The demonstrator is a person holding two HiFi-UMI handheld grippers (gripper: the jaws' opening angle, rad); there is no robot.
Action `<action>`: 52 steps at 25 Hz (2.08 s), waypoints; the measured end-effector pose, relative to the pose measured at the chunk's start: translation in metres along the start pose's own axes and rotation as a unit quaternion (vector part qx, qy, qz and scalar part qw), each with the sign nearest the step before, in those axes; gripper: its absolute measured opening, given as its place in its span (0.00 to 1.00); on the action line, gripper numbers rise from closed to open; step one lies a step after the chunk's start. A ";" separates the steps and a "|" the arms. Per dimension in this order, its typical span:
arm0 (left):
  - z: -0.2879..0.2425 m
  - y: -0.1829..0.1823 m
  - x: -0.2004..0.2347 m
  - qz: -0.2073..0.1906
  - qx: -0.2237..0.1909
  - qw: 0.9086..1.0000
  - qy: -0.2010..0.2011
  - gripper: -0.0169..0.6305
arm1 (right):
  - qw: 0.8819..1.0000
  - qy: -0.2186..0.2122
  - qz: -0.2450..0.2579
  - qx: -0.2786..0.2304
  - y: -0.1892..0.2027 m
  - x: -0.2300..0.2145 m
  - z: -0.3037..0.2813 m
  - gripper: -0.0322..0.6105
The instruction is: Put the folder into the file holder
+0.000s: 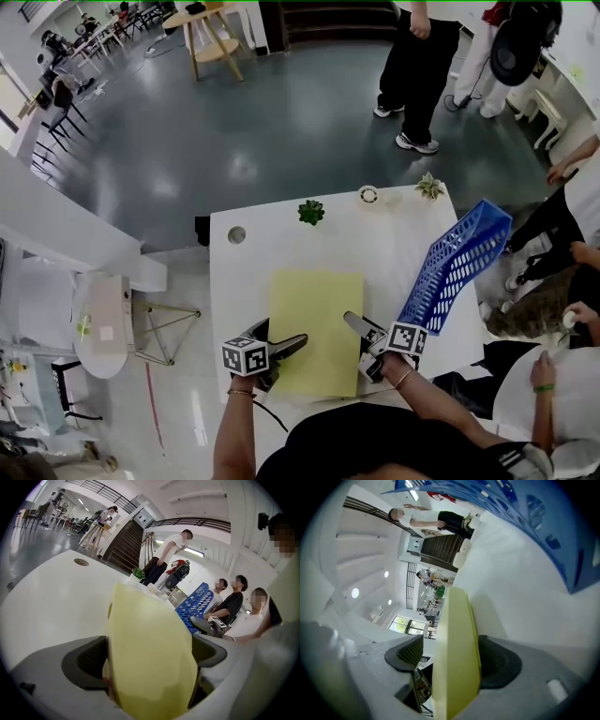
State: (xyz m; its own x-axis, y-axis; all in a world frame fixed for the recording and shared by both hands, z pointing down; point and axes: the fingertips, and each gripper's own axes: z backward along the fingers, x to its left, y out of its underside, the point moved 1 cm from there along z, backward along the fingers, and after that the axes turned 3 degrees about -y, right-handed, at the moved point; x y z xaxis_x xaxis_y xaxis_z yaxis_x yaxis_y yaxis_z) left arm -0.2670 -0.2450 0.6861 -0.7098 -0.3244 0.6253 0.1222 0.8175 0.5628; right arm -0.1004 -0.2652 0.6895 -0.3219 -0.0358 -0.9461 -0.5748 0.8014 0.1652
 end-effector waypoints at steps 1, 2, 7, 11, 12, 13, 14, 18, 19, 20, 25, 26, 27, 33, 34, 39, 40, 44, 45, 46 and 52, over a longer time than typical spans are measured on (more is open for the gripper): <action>0.001 0.002 0.001 -0.004 0.003 1.000 0.001 0.89 | 1.000 -0.007 -0.006 0.015 0.005 0.001 -0.001 0.61; 0.002 0.002 0.001 -0.007 0.004 1.000 0.002 0.89 | 0.999 -0.012 -0.010 0.028 0.008 0.001 -0.002 0.61; 0.007 0.004 0.000 0.000 -0.003 1.000 0.007 0.89 | 0.998 -0.021 -0.022 0.058 0.012 -0.001 -0.001 0.45; 0.008 0.007 -0.003 -0.004 -0.003 1.000 0.011 0.89 | 0.997 -0.030 -0.023 0.066 0.015 0.000 0.001 0.39; 0.008 0.007 -0.005 -0.003 -0.004 1.000 0.016 0.89 | 0.997 -0.038 -0.026 0.067 0.017 0.004 0.001 0.39; 0.007 0.008 -0.007 -0.002 -0.005 1.000 0.020 0.89 | 0.996 -0.047 -0.027 0.065 0.018 0.008 0.001 0.38; 0.007 0.009 -0.009 -0.004 -0.005 1.000 0.021 0.89 | 0.996 -0.053 -0.025 0.062 0.019 0.013 0.000 0.37; 0.010 0.008 -0.012 -0.009 -0.016 1.000 0.022 0.89 | 0.995 -0.070 -0.008 0.065 0.021 0.022 0.000 0.32; 0.012 0.006 -0.013 -0.006 -0.022 0.999 0.030 0.89 | 0.995 -0.072 -0.004 0.067 0.020 0.023 0.001 0.32; 0.013 0.004 -0.014 -0.005 -0.026 0.999 0.039 0.89 | 0.995 -0.076 0.000 0.069 0.019 0.024 0.002 0.31; 0.017 0.013 -0.011 -0.013 0.010 0.998 0.066 0.89 | 0.986 -0.145 0.042 0.070 0.020 0.052 0.001 0.30; 0.018 0.014 -0.012 -0.009 0.015 0.997 0.076 0.89 | 0.983 -0.158 0.049 0.073 0.022 0.059 0.001 0.30; 0.018 0.013 -0.016 -0.003 0.015 0.996 0.089 0.89 | 0.981 -0.168 0.054 0.078 0.023 0.064 0.001 0.30; 0.035 -0.005 -0.029 0.020 -0.030 0.987 0.157 0.60 | 0.967 -0.228 0.068 0.090 0.025 0.082 0.013 0.31; 0.039 -0.006 -0.036 0.020 -0.025 0.983 0.179 0.57 | 0.963 -0.241 0.074 0.094 0.027 0.087 0.016 0.31; 0.056 -0.005 -0.064 0.001 -0.007 0.968 0.252 0.56 | 0.952 -0.273 0.099 0.098 0.031 0.102 0.023 0.32; 0.060 -0.006 -0.066 0.000 -0.013 0.966 0.258 0.48 | 0.950 -0.278 0.104 0.098 0.031 0.103 0.025 0.32; 0.084 -0.014 -0.088 -0.011 -0.043 0.957 0.286 0.30 | 0.940 -0.302 0.122 0.098 0.034 0.113 0.032 0.33; 0.090 -0.014 -0.093 -0.021 -0.051 0.955 0.292 0.29 | 0.936 -0.311 0.131 0.099 0.036 0.118 0.035 0.34; 0.096 -0.012 -0.099 -0.033 -0.059 0.952 0.297 0.28 | 0.931 -0.320 0.140 0.102 0.039 0.123 0.039 0.35; 0.125 -0.007 -0.117 -0.071 -0.094 0.943 0.312 0.25 | 0.913 -0.365 0.157 0.096 0.046 0.143 0.063 0.41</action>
State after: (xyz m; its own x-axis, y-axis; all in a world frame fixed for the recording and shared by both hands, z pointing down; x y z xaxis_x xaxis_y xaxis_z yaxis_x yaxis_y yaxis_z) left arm -0.2714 -0.1531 0.5419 -0.1895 -0.6890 0.6996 0.2186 0.6650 0.7141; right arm -0.1257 -0.1958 0.5440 0.1791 0.5656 -0.8050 -0.3761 0.7955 0.4752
